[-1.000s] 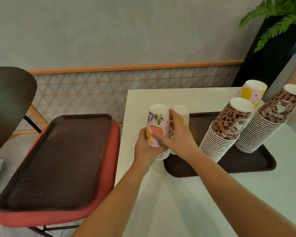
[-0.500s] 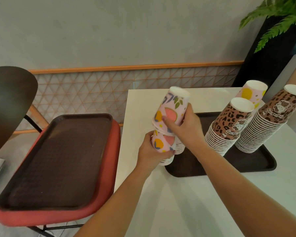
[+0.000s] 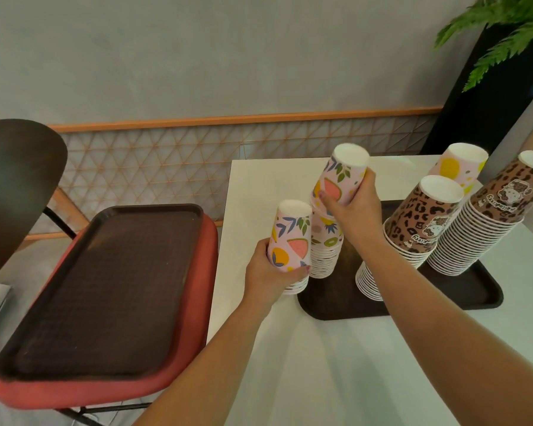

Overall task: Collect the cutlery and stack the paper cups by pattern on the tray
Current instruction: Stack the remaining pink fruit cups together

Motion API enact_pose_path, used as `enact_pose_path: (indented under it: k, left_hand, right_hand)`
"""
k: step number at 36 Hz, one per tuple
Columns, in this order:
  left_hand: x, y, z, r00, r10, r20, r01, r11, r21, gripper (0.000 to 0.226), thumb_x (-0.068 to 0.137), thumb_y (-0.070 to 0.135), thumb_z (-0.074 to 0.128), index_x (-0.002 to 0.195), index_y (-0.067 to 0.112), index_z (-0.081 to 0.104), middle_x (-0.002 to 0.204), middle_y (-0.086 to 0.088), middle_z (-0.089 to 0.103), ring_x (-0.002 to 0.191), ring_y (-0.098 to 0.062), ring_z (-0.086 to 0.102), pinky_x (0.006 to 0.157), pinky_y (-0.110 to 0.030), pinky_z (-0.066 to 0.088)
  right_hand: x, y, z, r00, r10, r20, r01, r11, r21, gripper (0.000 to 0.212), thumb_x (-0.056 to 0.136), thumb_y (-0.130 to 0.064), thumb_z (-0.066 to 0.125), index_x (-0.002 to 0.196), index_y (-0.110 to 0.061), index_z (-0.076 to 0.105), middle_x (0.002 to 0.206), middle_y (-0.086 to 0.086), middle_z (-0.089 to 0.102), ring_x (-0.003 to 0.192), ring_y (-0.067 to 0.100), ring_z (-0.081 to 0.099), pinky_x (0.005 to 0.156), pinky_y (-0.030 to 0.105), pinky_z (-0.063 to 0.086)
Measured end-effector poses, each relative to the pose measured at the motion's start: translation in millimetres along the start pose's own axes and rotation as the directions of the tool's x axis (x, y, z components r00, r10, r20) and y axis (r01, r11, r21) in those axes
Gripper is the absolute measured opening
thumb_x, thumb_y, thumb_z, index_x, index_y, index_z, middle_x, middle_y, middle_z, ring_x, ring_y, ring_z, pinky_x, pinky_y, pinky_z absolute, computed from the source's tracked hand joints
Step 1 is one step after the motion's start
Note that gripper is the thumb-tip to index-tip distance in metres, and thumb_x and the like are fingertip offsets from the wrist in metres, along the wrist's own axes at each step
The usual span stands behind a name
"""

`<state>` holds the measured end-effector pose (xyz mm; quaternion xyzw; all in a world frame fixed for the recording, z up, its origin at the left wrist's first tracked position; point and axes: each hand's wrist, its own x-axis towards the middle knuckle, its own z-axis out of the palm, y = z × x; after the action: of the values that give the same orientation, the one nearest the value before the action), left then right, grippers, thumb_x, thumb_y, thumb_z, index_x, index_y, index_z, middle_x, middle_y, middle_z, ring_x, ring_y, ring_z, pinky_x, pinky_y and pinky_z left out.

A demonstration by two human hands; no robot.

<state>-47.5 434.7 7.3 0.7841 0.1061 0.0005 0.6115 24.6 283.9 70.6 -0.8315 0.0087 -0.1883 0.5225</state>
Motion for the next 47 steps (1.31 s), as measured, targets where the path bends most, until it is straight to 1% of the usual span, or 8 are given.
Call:
enact_pose_path:
  k: [9, 12, 19, 22, 29, 35, 39, 47]
  left_hand:
    - [2, 6, -2, 1.000, 0.023, -0.017, -0.023, 0.999, -0.024, 0.065, 0.058, 0.019, 0.088, 0.108, 0.026, 0.048, 0.101, 0.007, 0.060, 0.094, -0.009, 0.058, 0.068, -0.012, 0.047]
    - [2, 10, -3, 0.998, 0.048, -0.027, -0.049, 0.998, -0.042, 0.065, 0.058, 0.018, 0.088, 0.110, 0.022, 0.049, 0.102, 0.004, 0.062, 0.094, -0.011, 0.060, 0.069, -0.014, 0.048]
    - [1, 20, -4, 0.994, 0.109, -0.032, -0.111, 0.989, -0.093, 0.065, 0.059, 0.015, 0.087, 0.115, 0.019, 0.053, 0.104, 0.006, 0.064, 0.096, -0.010, 0.062, 0.075, -0.018, 0.051]
    - [0, 20, -5, 0.991, 0.135, -0.015, -0.136, 0.985, -0.103, 0.068, 0.058, 0.012, 0.086, 0.115, 0.023, 0.051, 0.107, 0.007, 0.064, 0.101, -0.012, 0.062, 0.081, -0.023, 0.052]
    - [-1, 20, -1, 0.983, 0.115, 0.145, -0.098, 0.988, -0.120, 0.108, 0.053, 0.017, 0.090, 0.141, 0.023, 0.027, 0.132, 0.005, 0.050, 0.120, -0.015, 0.051, 0.097, -0.036, 0.049]
    - [-3, 23, 0, 0.985, 0.143, 0.097, -0.141, 0.990, -0.025, 0.081, 0.061, 0.014, 0.086, 0.126, 0.024, 0.040, 0.106, 0.021, 0.048, 0.095, 0.000, 0.050, 0.070, 0.002, 0.043]
    - [-4, 13, -2, 0.988, 0.116, 0.099, -0.114, 0.993, -0.033, 0.083, 0.055, 0.017, 0.090, 0.124, 0.024, 0.044, 0.113, 0.015, 0.058, 0.105, -0.005, 0.057, 0.081, -0.016, 0.050]
    - [-5, 5, -2, 0.993, 0.065, 0.096, -0.064, 0.998, -0.013, 0.082, 0.054, 0.022, 0.090, 0.124, 0.022, 0.047, 0.116, 0.008, 0.059, 0.111, -0.012, 0.056, 0.090, -0.029, 0.053]
  right_hand:
    - [-30, -20, 0, 0.970, -0.218, -0.108, 0.218, 0.976, -0.009, 0.070, 0.078, -0.032, 0.072, 0.135, -0.010, 0.036, 0.136, 0.003, 0.041, 0.125, 0.009, 0.038, 0.094, 0.000, 0.026]
    - [-42, -27, 2, 0.951, -0.308, -0.034, 0.310, 0.949, 0.053, 0.063, 0.078, -0.029, 0.073, 0.129, -0.008, 0.042, 0.127, 0.003, 0.051, 0.116, 0.008, 0.049, 0.092, 0.005, 0.035]
    - [-58, -25, 15, 0.947, -0.130, 0.294, 0.115, 0.991, 0.065, 0.080, 0.070, -0.032, 0.078, 0.135, -0.025, 0.032, 0.118, -0.011, 0.051, 0.105, 0.004, 0.053, 0.082, 0.007, 0.045]
    - [-60, -20, 19, 0.936, -0.113, 0.334, 0.108, 0.994, 0.033, 0.074, 0.069, -0.038, 0.077, 0.130, -0.024, 0.036, 0.119, -0.006, 0.057, 0.108, 0.010, 0.056, 0.090, 0.028, 0.051]
    - [-54, -18, 16, 0.956, -0.053, 0.289, 0.062, 0.998, -0.020, 0.062, 0.075, -0.041, 0.072, 0.123, -0.018, 0.041, 0.115, -0.002, 0.059, 0.106, 0.015, 0.058, 0.088, 0.032, 0.050]
    - [-50, -20, 12, 0.961, -0.069, 0.269, 0.073, 0.997, -0.006, 0.054, 0.075, -0.041, 0.071, 0.116, -0.022, 0.041, 0.106, -0.008, 0.058, 0.098, 0.012, 0.059, 0.081, 0.026, 0.052]
    - [-41, -30, 5, 0.971, -0.107, 0.213, 0.098, 0.994, 0.051, 0.048, 0.077, -0.034, 0.072, 0.110, -0.024, 0.039, 0.101, -0.010, 0.057, 0.088, 0.004, 0.057, 0.065, 0.003, 0.045]
    - [-10, -62, -17, 0.973, -0.211, -0.093, 0.225, 0.956, 0.188, 0.048, 0.080, -0.026, 0.072, 0.114, -0.020, 0.038, 0.099, -0.019, 0.056, 0.084, -0.017, 0.057, 0.071, 0.006, 0.046]
